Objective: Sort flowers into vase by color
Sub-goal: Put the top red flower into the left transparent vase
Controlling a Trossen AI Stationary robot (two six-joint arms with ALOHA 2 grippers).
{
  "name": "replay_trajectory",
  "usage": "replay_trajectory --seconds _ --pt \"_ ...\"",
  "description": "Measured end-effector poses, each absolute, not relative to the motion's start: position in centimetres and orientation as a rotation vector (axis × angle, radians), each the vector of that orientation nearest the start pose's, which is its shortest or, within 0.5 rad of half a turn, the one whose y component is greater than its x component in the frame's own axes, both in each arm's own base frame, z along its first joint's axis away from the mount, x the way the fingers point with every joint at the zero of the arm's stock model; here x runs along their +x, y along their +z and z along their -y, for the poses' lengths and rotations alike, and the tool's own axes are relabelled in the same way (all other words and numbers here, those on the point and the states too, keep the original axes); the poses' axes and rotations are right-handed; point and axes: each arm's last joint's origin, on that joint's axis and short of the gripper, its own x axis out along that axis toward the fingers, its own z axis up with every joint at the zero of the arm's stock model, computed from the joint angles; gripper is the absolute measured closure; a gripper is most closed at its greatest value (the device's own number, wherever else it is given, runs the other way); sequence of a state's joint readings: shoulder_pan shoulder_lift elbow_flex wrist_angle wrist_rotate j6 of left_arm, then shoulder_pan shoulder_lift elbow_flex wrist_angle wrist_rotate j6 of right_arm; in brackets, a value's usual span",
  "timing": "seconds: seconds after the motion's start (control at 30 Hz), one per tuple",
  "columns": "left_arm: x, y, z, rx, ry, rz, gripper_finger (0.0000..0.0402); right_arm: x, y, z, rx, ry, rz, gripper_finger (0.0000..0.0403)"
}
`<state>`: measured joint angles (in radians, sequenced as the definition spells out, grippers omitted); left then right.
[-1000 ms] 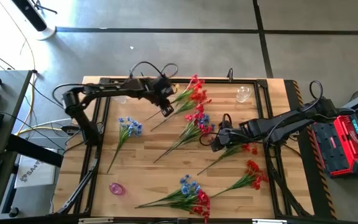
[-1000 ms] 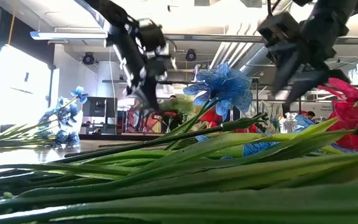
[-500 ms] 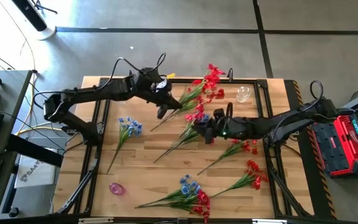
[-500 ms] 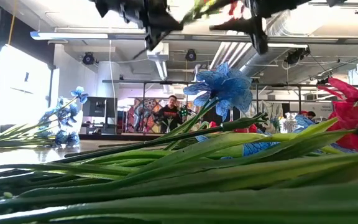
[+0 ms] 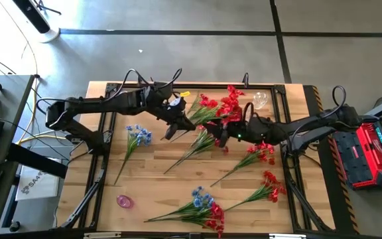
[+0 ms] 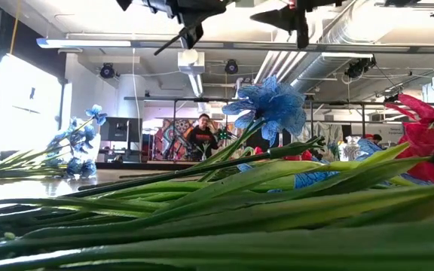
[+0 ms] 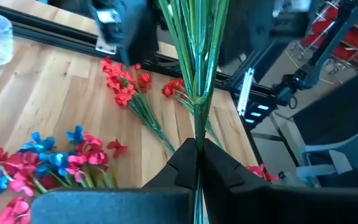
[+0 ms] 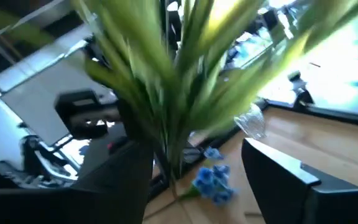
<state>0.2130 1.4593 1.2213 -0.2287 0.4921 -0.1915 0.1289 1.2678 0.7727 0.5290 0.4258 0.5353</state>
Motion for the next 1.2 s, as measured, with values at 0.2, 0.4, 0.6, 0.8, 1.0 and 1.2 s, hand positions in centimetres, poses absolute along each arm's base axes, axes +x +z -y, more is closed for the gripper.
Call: replay_trajectory --seconds 0.2,0.4,0.6,0.8,1.0,1.2 --pt "32.6 31.8 -5.3 -0.373 -0.233 -0.490 0.0401 28.0 29.9 -1.9 0.529 -0.186 0.126 0.0218" --pt "33.0 31.3 -5.2 -0.400 -0.228 -0.515 0.0395 28.1 29.6 -1.5 0.529 -0.161 0.085 0.0348" --pt "32.9 31.4 -4.9 -0.396 -0.234 -0.515 0.0355 28.1 29.0 -0.7 0.580 -0.154 0.028 0.0387" --pt "33.1 31.7 -5.1 -0.388 -0.166 -0.476 0.0312 28.1 28.2 0.4 0.583 -0.107 -0.075 0.0397" --pt "33.4 32.2 -5.0 -0.378 -0.145 -0.413 0.0297 28.2 28.5 1.7 0.540 -0.051 -0.161 0.0400" --pt "33.8 31.8 -5.1 -0.414 -0.137 -0.424 0.0296 28.4 30.3 3.2 0.469 -0.002 -0.185 0.0401"
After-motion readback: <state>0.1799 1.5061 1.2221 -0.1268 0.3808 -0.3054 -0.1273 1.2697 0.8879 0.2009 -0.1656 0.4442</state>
